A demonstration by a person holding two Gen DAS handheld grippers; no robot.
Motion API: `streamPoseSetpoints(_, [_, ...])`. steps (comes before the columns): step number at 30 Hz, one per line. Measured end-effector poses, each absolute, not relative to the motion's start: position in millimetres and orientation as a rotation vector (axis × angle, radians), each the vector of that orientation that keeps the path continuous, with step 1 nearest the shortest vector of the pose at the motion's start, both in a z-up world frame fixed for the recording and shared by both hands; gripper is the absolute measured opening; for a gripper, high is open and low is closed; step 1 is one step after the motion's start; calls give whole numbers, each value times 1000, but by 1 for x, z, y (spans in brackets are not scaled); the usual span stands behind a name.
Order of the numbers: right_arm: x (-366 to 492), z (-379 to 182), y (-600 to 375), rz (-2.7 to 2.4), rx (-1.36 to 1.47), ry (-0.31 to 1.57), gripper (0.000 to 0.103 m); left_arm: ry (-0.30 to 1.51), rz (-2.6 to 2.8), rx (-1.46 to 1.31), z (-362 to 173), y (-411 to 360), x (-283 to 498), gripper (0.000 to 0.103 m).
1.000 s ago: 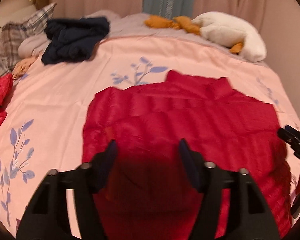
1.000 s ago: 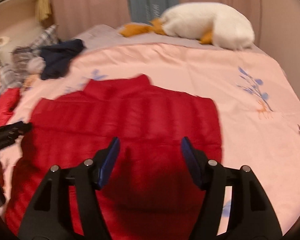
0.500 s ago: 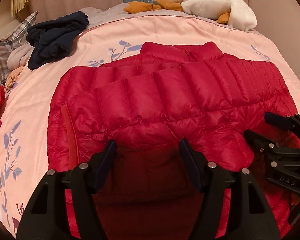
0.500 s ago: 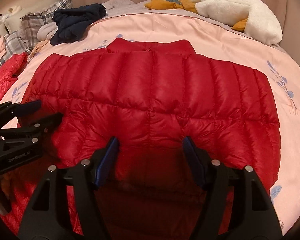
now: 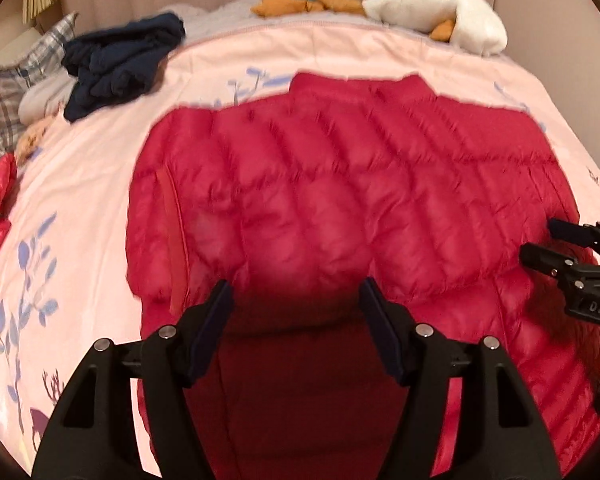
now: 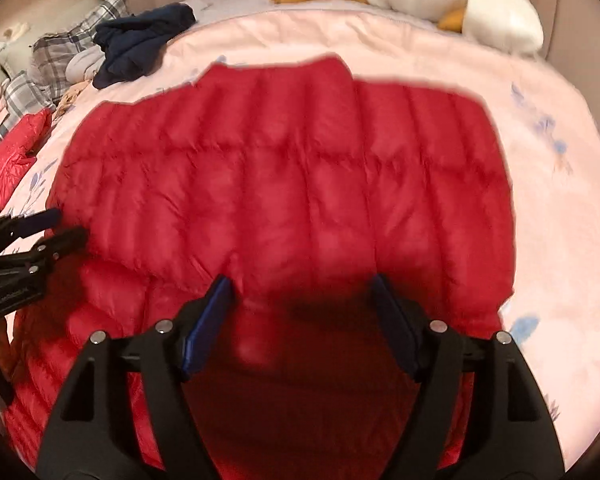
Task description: Fold large clothes
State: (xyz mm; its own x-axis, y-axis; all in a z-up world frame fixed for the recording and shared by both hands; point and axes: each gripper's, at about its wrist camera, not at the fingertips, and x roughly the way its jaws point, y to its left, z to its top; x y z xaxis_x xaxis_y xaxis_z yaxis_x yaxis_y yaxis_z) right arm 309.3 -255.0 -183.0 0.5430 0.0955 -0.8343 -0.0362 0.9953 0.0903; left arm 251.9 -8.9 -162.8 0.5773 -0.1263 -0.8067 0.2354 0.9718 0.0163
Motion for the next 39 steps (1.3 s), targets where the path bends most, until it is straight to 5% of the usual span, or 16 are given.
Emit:
streamPoseSetpoints(14, [169,-139,-274,72,111,853,79,974,-277,53,-162,39,130,67])
streamPoseSetpoints(18, [128,-138,-291,32,176,846,82,962,-236,-26,-157,67,103,84])
streamPoseSetpoints(39, [41,-137,-311,-31,365,847,91,978,-263,-279,-155,125,21,91])
